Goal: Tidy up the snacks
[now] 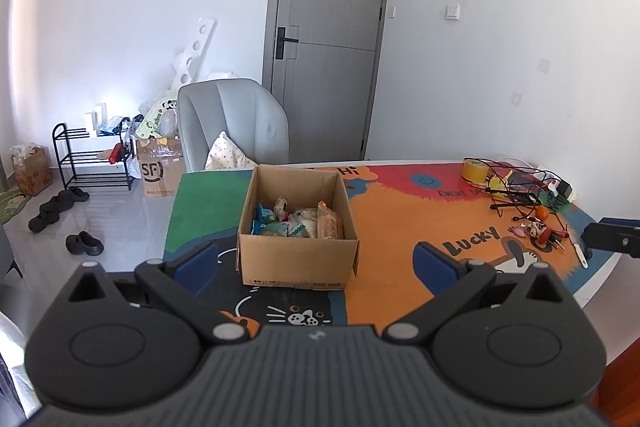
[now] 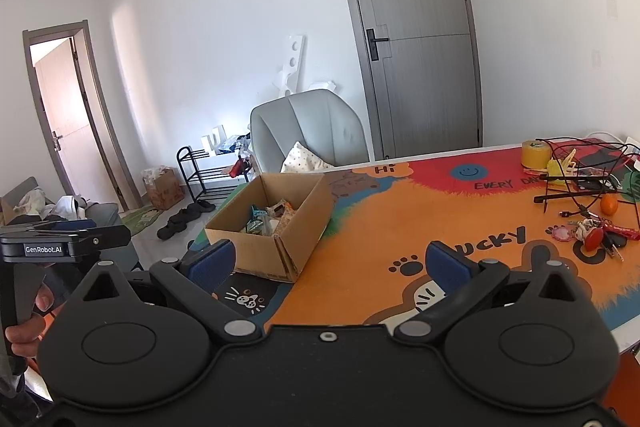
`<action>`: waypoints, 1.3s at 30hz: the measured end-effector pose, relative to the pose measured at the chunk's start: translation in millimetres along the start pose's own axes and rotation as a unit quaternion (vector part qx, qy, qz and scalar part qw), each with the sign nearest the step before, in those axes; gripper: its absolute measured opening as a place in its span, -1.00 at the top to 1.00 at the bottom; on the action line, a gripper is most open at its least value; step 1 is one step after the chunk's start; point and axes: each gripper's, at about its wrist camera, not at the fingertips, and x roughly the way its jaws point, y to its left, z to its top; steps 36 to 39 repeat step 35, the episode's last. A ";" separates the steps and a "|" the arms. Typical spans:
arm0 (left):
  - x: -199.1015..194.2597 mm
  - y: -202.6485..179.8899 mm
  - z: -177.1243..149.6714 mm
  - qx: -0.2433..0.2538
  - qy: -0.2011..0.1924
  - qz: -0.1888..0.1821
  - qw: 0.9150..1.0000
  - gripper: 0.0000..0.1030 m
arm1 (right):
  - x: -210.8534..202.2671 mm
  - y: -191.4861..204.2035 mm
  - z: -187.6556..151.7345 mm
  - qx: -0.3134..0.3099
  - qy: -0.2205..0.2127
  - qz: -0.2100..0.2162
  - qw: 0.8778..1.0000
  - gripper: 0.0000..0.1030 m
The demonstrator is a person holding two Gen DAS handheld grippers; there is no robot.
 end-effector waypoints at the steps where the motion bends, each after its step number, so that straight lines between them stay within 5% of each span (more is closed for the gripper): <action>1: 0.1 0.2 -0.2 0.000 0.000 0.000 1.000 -1.00 | -0.2 0.1 0.1 0.000 0.000 0.000 1.000 -1.00; 39: -0.7 -3.4 -4.1 0.006 -0.002 -0.014 1.000 -1.00 | 3.0 1.0 -3.0 -0.001 0.011 -0.003 1.000 -1.00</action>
